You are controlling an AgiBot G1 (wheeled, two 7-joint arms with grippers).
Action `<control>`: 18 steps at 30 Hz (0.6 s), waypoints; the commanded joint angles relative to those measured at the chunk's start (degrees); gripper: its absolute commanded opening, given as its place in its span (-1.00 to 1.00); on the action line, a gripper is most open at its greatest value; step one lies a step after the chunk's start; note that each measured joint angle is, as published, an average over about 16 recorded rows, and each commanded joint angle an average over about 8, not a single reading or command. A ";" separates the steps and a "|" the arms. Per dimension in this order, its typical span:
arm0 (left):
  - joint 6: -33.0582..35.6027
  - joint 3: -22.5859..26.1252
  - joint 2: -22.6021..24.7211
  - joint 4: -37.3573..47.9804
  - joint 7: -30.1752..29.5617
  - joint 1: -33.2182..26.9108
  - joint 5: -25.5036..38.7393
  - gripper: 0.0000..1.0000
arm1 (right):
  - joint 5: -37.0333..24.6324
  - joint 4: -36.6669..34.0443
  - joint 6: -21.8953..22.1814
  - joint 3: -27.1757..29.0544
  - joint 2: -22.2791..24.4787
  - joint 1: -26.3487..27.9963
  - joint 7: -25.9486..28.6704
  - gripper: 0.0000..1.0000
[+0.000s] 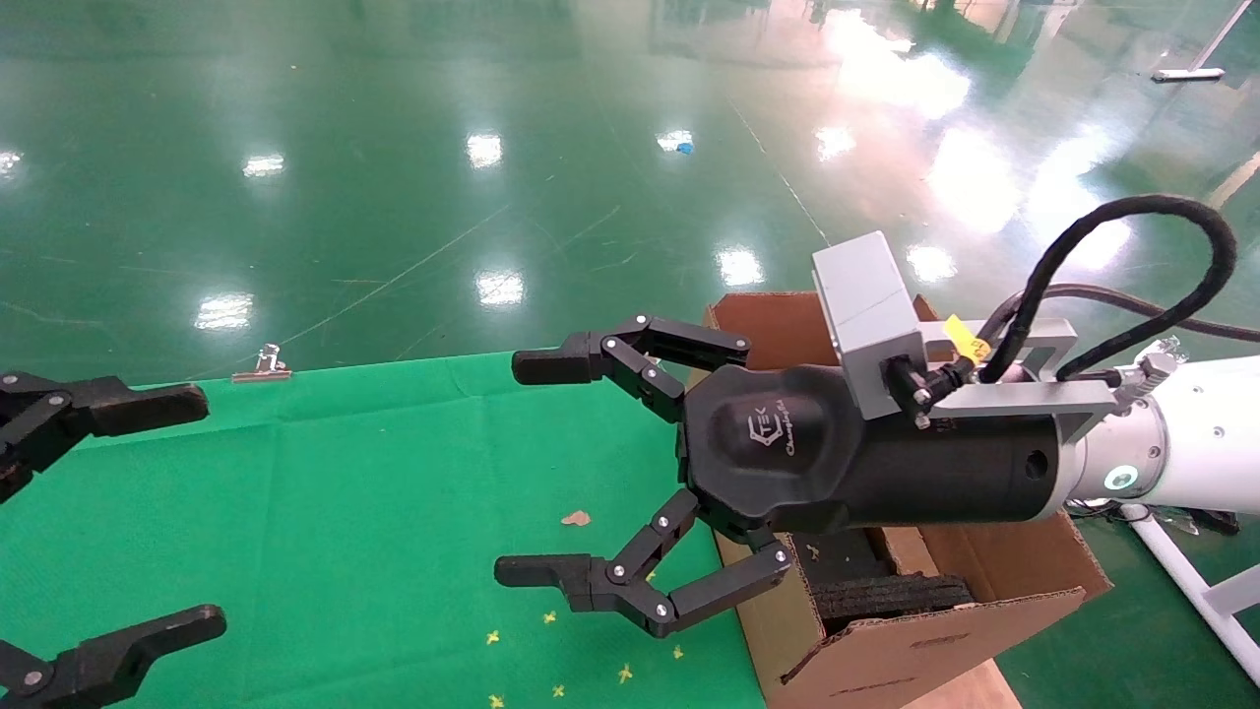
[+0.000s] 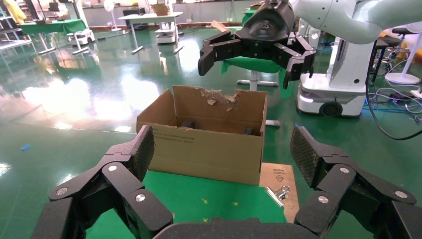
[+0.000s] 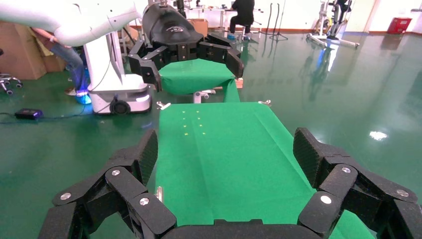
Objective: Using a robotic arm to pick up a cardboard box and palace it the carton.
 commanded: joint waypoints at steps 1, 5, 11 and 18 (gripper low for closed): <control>0.00 0.00 0.00 0.00 0.00 0.00 0.00 1.00 | 0.00 -0.01 0.00 -0.01 0.00 0.01 0.00 1.00; 0.00 0.00 0.00 0.00 0.00 0.00 0.00 1.00 | 0.00 -0.01 0.00 -0.01 0.00 0.02 0.00 1.00; 0.00 0.00 0.00 0.00 0.00 0.00 0.00 1.00 | 0.00 -0.02 0.00 -0.01 0.00 0.03 0.00 1.00; 0.00 0.00 0.00 0.00 0.00 0.00 0.00 1.00 | 0.00 -0.02 0.00 -0.01 0.00 0.04 0.00 1.00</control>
